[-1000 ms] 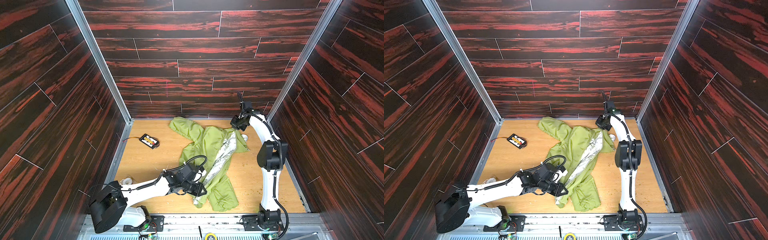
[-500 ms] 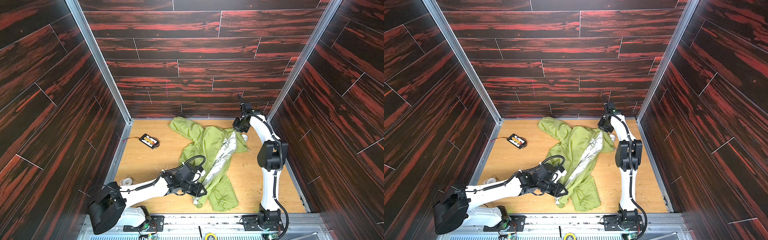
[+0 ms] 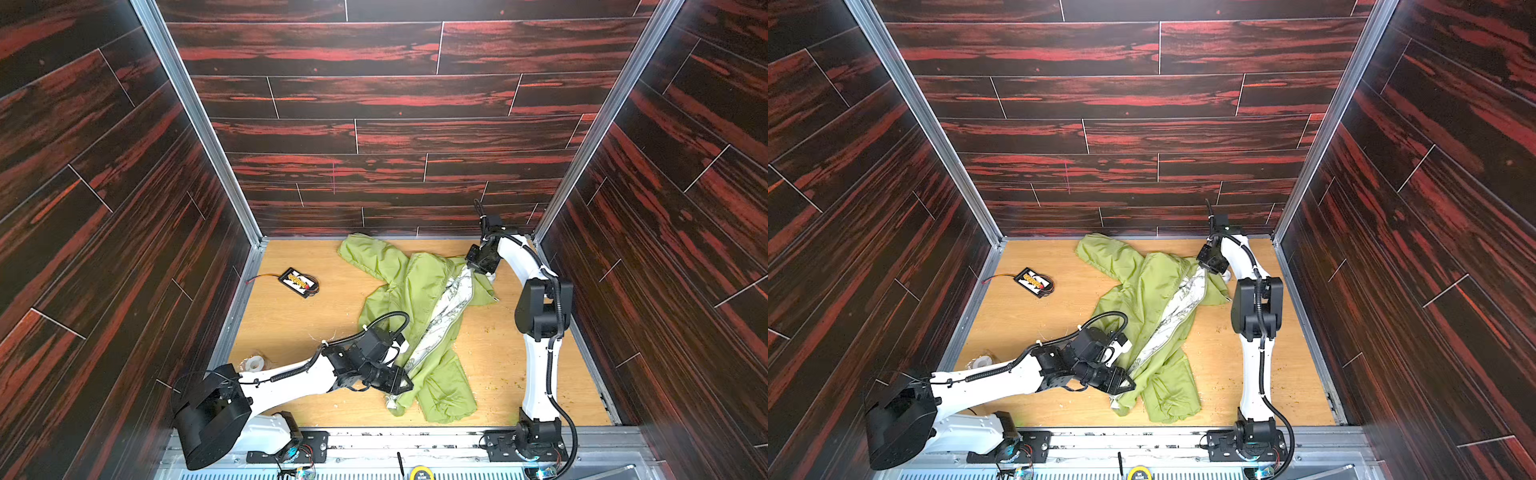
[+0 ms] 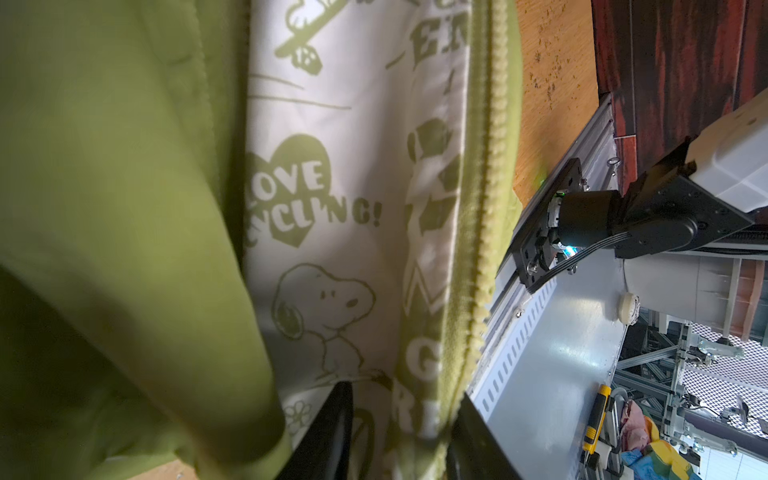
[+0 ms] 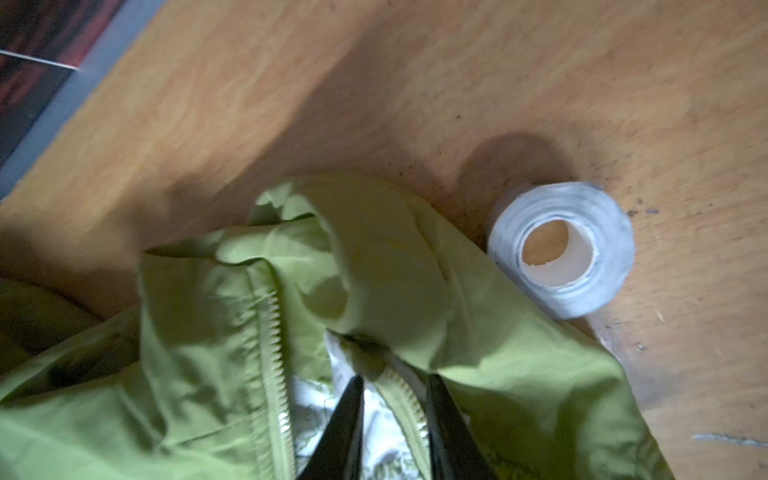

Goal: Zip up the jacket

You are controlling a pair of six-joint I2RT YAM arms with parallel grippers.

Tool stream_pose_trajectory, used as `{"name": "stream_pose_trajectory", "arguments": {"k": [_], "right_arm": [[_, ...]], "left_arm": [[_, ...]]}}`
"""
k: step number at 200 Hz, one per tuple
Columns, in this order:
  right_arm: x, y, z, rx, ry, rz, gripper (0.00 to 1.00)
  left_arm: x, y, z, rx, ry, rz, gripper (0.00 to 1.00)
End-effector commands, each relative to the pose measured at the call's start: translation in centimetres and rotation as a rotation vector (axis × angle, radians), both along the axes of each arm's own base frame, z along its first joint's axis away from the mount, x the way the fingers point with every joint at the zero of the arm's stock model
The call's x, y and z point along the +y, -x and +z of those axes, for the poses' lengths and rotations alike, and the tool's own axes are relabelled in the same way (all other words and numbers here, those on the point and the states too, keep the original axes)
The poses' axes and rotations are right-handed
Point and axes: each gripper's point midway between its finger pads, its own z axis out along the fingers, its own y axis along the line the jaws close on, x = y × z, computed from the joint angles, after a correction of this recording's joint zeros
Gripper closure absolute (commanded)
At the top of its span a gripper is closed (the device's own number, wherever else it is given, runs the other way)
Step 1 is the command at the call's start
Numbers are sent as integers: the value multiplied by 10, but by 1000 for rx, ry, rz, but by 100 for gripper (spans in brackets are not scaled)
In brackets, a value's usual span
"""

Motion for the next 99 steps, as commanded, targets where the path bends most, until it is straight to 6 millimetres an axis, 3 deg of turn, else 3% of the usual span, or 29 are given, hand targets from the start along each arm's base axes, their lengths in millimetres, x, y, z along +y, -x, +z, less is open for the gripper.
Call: {"name": "stream_pose_trajectory", "arguments": {"k": [1,31,61,99], "right_arm": [[4,1,-31,49,-34,0,75],[8,-2,-29,35,-60,-6,87],[14,-5,-12,1,-98,-9,100],[30,-13,10,-36,-184,0,100]], "left_arm": [[6,-2,3,-15,8,14,60],[10,-5,4,-10,19,31,61],[15,-9,8,-11,33,54,59],[16,-12,8,-4,44,60,59]]}}
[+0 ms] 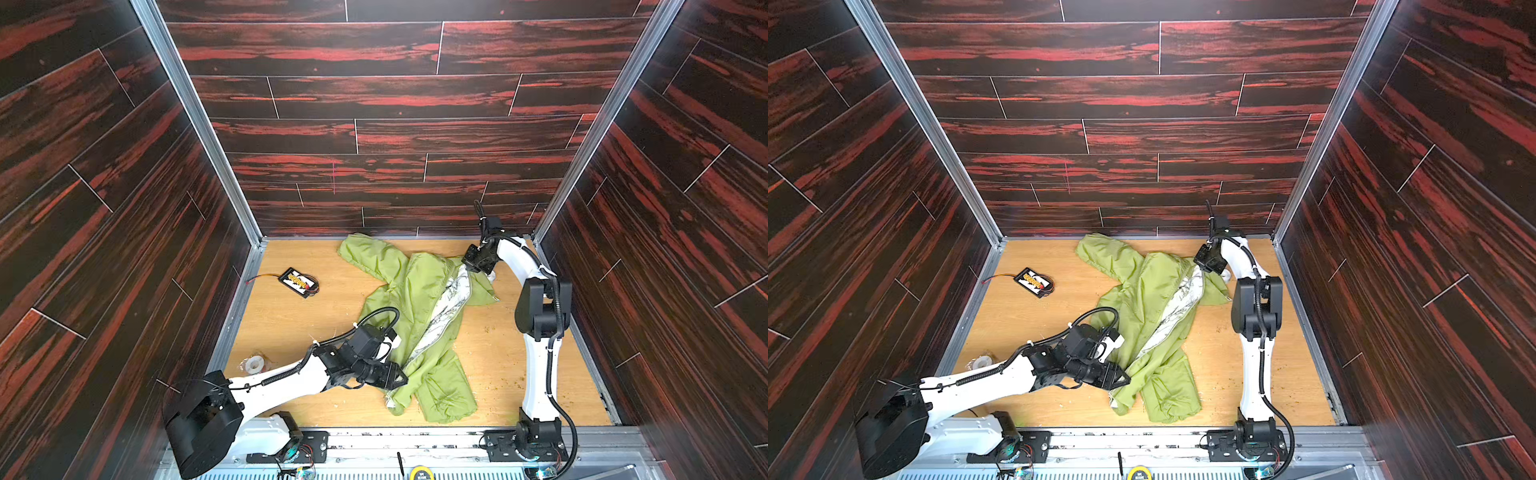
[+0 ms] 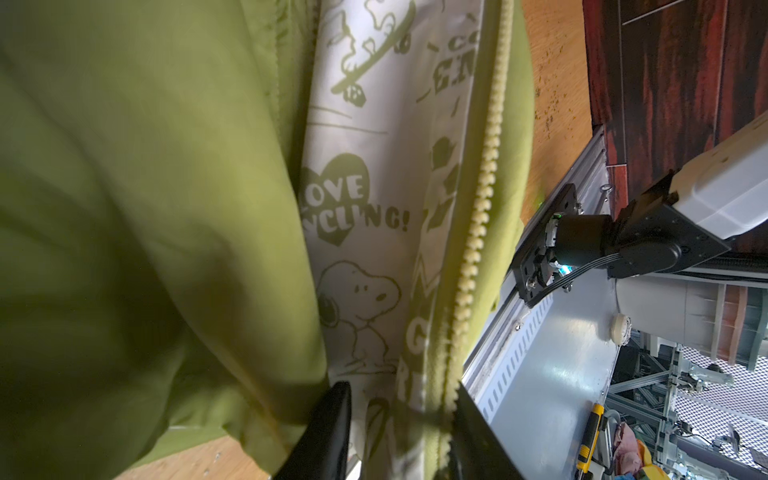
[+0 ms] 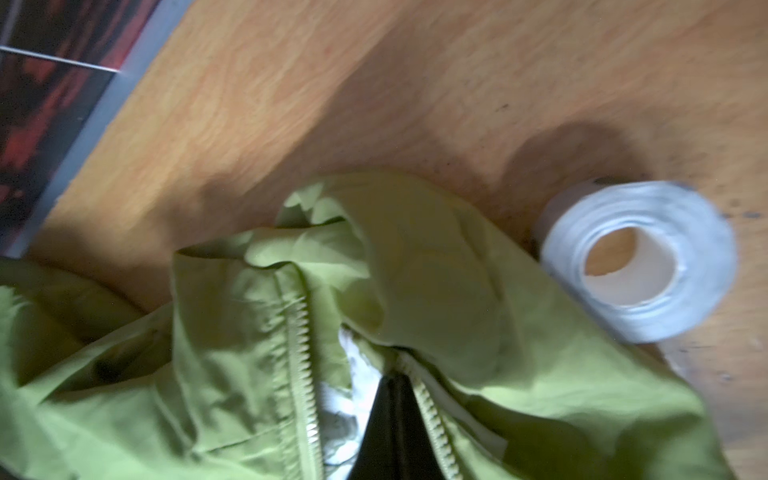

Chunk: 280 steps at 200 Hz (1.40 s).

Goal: Zip up the jacket

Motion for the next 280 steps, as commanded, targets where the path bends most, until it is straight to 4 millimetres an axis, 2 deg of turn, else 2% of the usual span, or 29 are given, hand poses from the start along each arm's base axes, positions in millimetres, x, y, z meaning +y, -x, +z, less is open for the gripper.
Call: {"name": "stream_pose_trajectory", "arguments": {"k": [1,33,71,116,135,160,198,231,254,265,280], "right_arm": [[16,-5,11,-10,-81,4,100],[37,-12,21,-27,-142,19,100],[62,-26,32,-49,-232,18,100],[94,-45,34,-53,-362,-4,100],[107,-53,30,-43,-456,-23,100],[112,-67,24,-44,-529,-72,100],[103,-87,9,-21,-626,-163,100],[97,-96,11,-33,-657,-184,99],[90,-96,20,-48,-642,-173,77],[86,-95,28,-59,-627,-159,67],[81,-91,40,-80,-594,-136,59]], "left_arm": [[2,1,3,1,21,-3,59],[3,0,3,-2,21,4,58],[8,0,-12,20,-27,10,92],[18,0,-28,33,-61,58,100],[25,0,-31,37,-71,84,100],[36,1,-37,44,-85,125,100],[49,4,-43,53,-91,168,100],[54,7,-51,68,-110,181,100],[56,8,-53,69,-118,186,100],[57,6,-51,63,-121,192,89],[59,4,-46,51,-125,203,75]]}}
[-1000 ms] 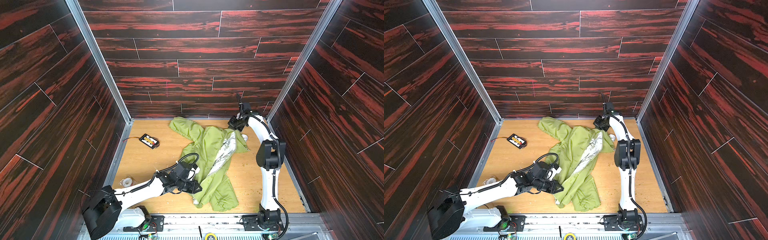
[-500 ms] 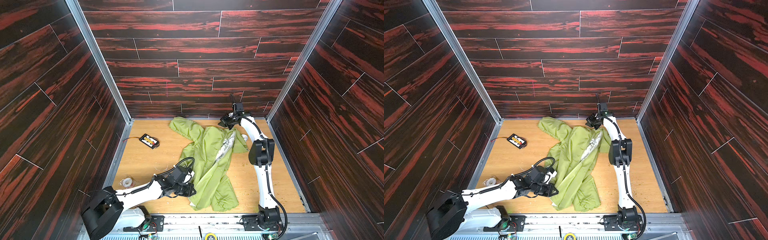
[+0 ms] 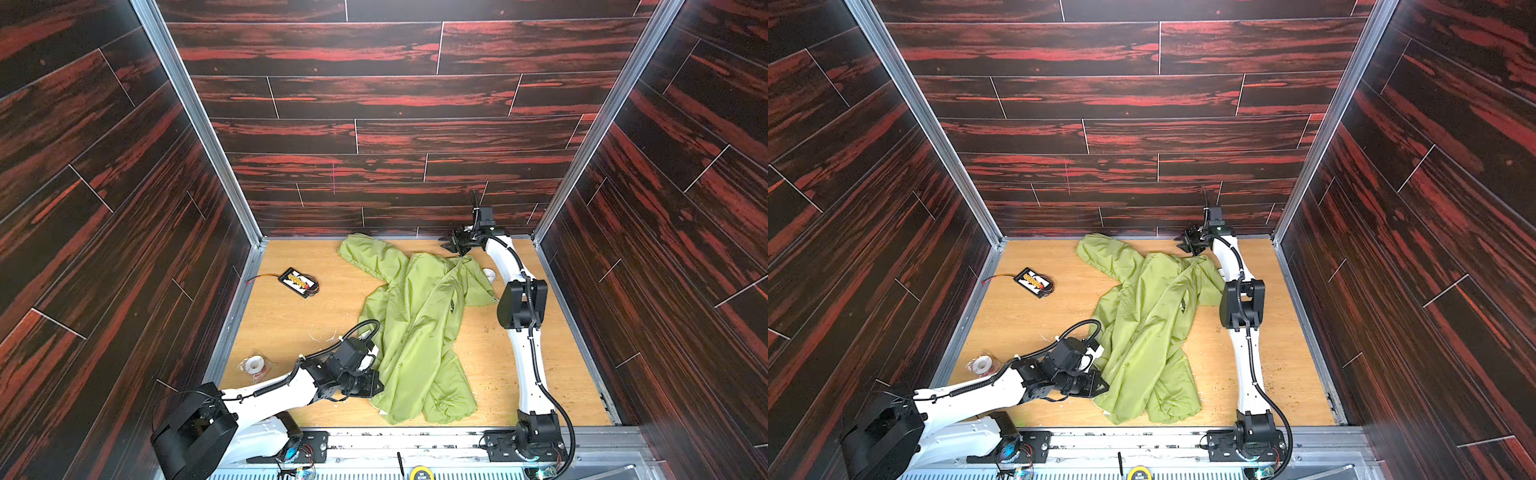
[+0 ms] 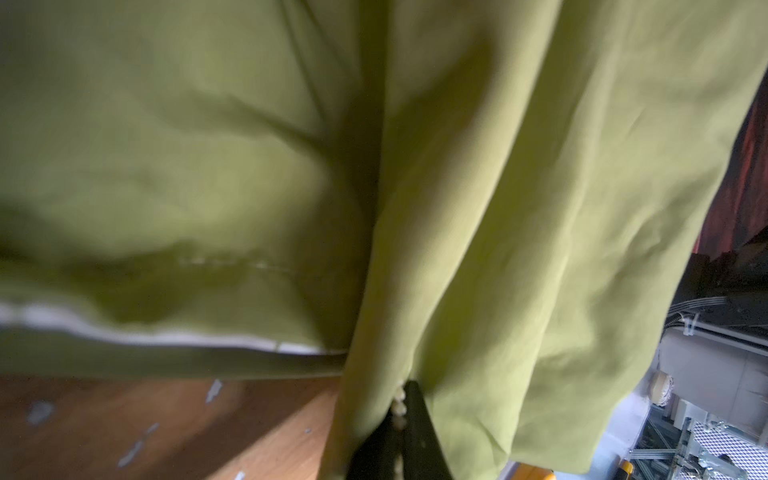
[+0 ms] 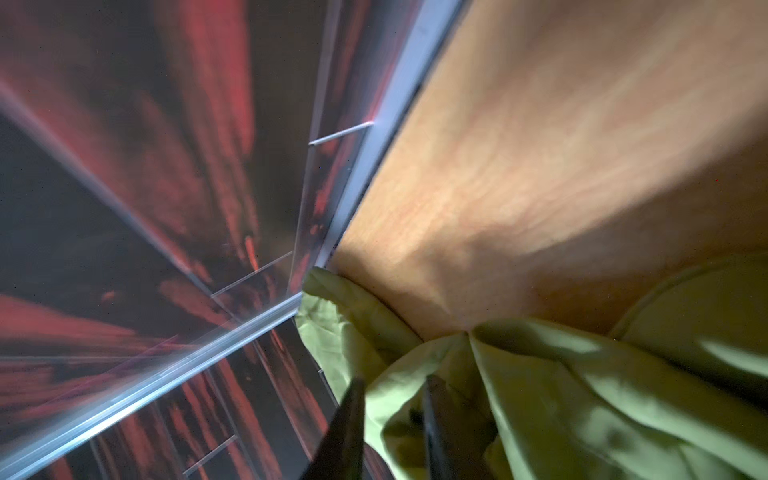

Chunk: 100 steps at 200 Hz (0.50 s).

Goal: Zip up the jacket

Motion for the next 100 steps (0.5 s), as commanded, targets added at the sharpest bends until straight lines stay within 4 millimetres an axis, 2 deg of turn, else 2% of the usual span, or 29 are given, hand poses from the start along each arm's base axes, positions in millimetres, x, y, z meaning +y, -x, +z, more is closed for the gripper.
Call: {"name": "stream_pose_trajectory", "arguments": {"k": [1,16,34,46,54,77,100], "right_arm": [[-5,7,4,0,39,28,58],[-11,14,22,-32,104,43,51],[-21,23,42,-68,186,57,46],[-26,31,52,-80,226,75,44],[-35,36,58,-86,290,68,42],[-52,54,70,-83,407,87,42],[-63,73,84,-91,496,108,42]], "left_arm": [[6,-4,6,-20,-15,32,74],[10,-7,12,-39,-30,51,62],[17,-11,22,-72,-56,75,52],[24,-14,29,-96,-80,97,49],[29,-16,34,-113,-95,116,48],[47,-24,49,-171,-151,186,46],[56,-31,67,-228,-156,235,39]]}}
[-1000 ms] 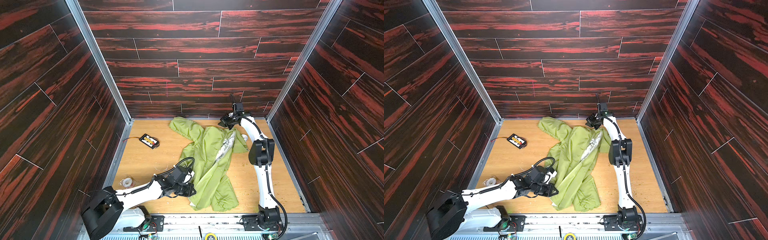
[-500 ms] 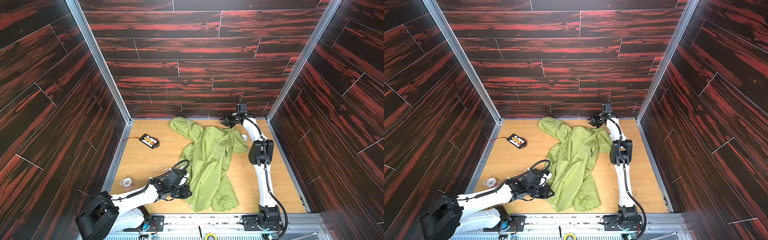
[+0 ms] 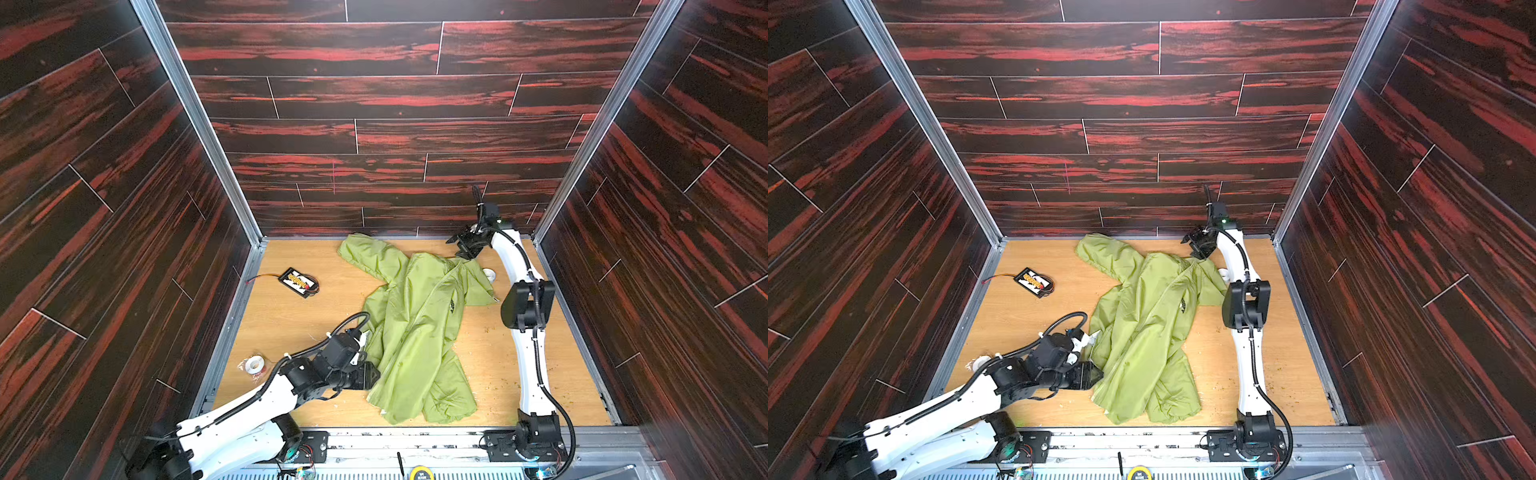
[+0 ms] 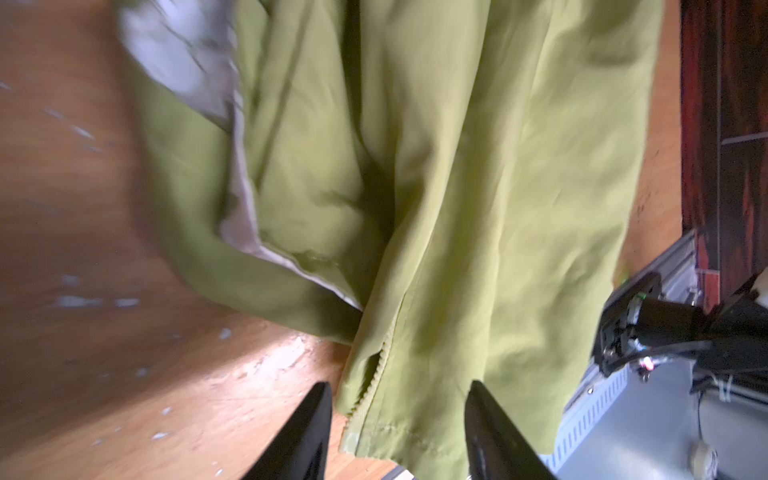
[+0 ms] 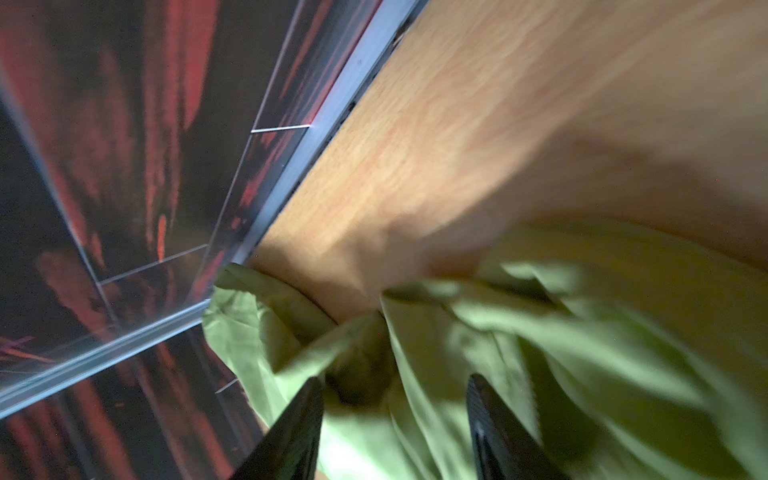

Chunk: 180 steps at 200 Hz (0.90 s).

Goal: Zip up the jacket

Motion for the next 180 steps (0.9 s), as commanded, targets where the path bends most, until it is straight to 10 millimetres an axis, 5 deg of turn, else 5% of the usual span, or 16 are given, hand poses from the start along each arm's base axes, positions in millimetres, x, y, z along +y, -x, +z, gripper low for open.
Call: {"name": "stream_pose_trajectory", "arguments": {"k": [1,19,28,68,108,144,180], "right_arm": [[-22,33,69,-88,149,38,42],[-30,49,85,-116,204,48,42],[-33,59,90,-130,227,51,42],[-25,116,97,-180,226,112,43],[10,200,55,-138,215,247,45],[50,282,-12,-23,165,359,44],[79,327,-59,58,145,419,44]], "left_arm": [[24,-8,11,-47,-83,89,39],[27,-11,17,-65,-95,103,35],[28,-13,18,-70,-106,107,10],[33,-21,6,-45,-213,119,10],[32,-34,3,-62,-263,130,10],[27,-48,-6,-47,-284,128,10],[22,-64,-12,-33,-296,119,10]]}}
